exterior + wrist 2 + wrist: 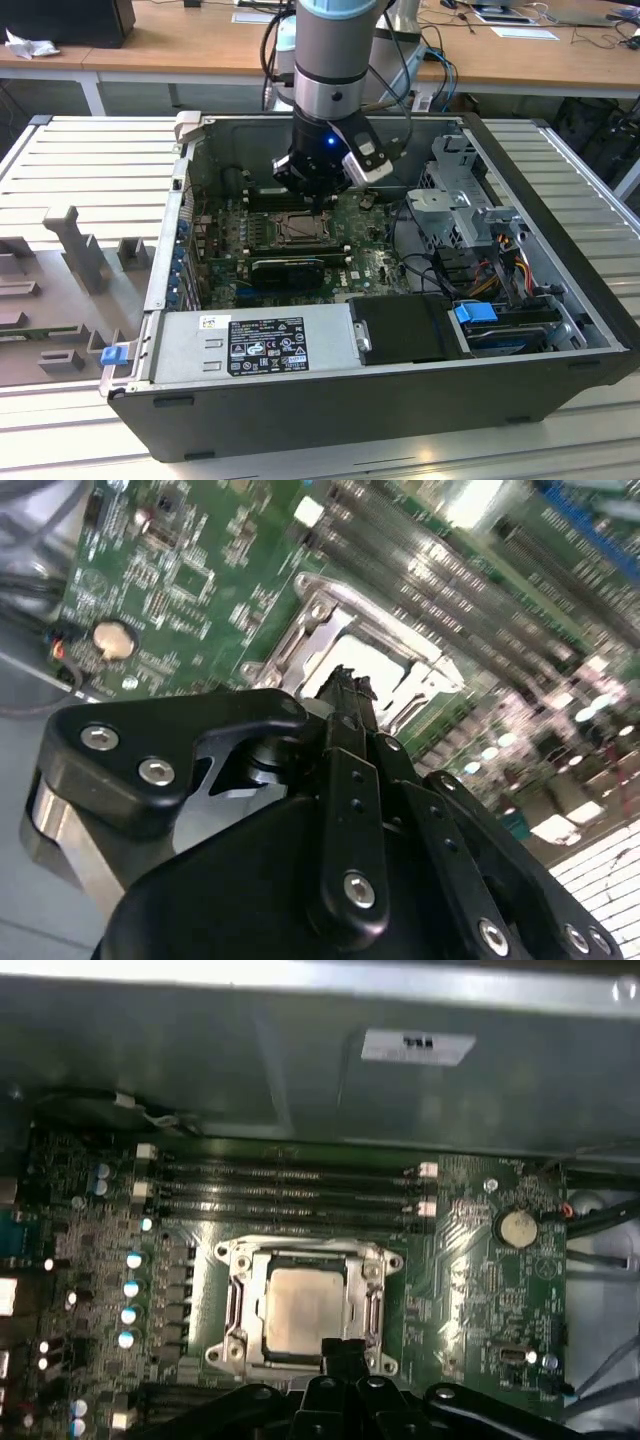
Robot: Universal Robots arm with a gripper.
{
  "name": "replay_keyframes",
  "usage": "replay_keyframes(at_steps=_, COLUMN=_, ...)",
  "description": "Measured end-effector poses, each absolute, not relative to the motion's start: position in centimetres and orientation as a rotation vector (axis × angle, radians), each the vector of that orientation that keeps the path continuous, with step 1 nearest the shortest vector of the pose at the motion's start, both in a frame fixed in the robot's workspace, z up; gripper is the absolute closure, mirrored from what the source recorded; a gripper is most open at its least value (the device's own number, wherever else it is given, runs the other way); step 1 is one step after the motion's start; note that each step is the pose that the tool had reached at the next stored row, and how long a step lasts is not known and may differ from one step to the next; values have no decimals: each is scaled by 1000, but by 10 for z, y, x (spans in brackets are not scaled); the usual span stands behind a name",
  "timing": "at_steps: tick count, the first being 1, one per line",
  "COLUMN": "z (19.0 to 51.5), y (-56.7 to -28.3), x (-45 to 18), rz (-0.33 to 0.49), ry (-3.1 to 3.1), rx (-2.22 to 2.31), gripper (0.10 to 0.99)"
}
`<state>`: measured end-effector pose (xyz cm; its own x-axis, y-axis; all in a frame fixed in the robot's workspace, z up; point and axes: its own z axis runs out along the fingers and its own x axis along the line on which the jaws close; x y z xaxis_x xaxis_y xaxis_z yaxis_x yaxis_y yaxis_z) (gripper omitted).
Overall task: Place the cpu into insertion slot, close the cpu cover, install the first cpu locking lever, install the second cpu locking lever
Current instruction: 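Install the second cpu locking lever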
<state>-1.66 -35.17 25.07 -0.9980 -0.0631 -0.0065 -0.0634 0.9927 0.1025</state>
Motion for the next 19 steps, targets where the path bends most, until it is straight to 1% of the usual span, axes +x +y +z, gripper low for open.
replay_keyframes(at_steps=1, z=250, y=-354, x=-17, rz=166, ry=3140, rx=-99, gripper=980)
replay_keyframes(at_steps=3, z=249, y=-361, x=-17, rz=207, ry=3145, rx=-99, gripper=980)
replay_keyframes(at_steps=4, z=248, y=-363, x=-17, rz=214, ry=3144, rx=-100, gripper=980)
replay_keyframes(at_steps=11, z=242, y=-382, x=-20, rz=220, ry=3144, rx=-116, gripper=980)
replay_keyframes(at_steps=19, z=234, y=-383, x=-40, rz=224, ry=3143, rx=-132, gripper=980)
